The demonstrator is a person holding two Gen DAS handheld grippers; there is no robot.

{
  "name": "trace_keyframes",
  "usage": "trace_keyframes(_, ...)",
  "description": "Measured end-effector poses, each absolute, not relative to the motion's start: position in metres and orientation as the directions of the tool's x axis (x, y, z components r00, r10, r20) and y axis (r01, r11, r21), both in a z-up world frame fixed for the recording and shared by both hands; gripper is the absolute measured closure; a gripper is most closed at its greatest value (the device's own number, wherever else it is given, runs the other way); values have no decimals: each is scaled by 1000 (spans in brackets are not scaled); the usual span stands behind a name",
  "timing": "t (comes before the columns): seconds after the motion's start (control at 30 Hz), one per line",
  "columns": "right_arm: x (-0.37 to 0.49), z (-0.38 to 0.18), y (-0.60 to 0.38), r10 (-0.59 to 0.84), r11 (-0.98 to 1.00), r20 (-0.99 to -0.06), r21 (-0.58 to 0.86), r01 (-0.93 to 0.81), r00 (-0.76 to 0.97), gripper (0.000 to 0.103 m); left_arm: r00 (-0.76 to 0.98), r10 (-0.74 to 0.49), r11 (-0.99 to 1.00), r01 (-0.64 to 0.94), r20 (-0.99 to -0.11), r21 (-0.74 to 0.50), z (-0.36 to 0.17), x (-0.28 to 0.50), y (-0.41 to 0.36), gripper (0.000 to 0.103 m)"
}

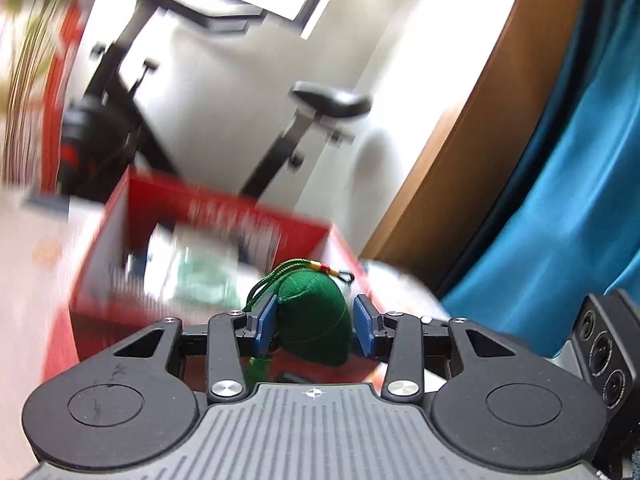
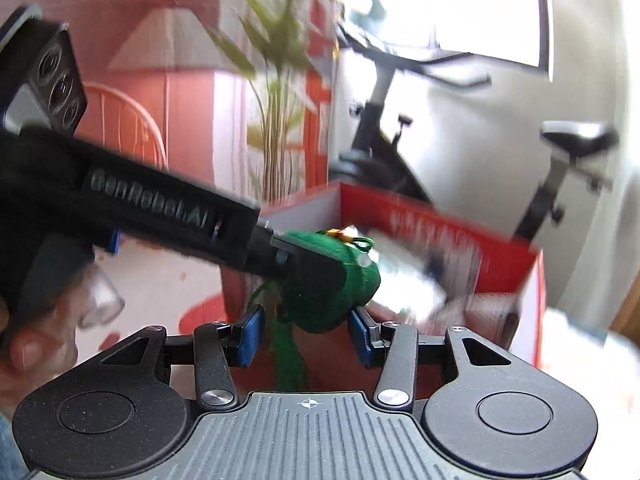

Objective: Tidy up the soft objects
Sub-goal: 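Lift the green pouch with both tools and lower it into the red box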

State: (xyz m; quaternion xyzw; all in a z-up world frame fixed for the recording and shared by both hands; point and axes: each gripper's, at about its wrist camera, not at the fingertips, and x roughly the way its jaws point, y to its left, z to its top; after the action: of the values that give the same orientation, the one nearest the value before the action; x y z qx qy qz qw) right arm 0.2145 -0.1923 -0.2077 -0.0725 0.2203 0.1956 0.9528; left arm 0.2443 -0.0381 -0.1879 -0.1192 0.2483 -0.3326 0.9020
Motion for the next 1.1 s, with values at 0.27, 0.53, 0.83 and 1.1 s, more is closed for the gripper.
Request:
trace_keyframes(0.27,246,-140,-194,331,911,-314,-139,-389,890,60,700,-664,744,585,-263,-322,-128,275,-51,60)
trace_keyframes(0.53,302,-119,-209,258,946,-258,-127,-297,931,60,655,-705,709,645,-272,-286,-148,328,-77,60)
trace_keyframes(0.83,335,-185,-216,195,972,-417,-40,-232,888,59,588,-666,745,554,-459,-371,-212,365,-103,59)
trace_keyframes(1.1,338,-222,-217,88,989,-548,-49,-137,832,59,654,-563,824,487,-505,-289,-210,365,-76,38)
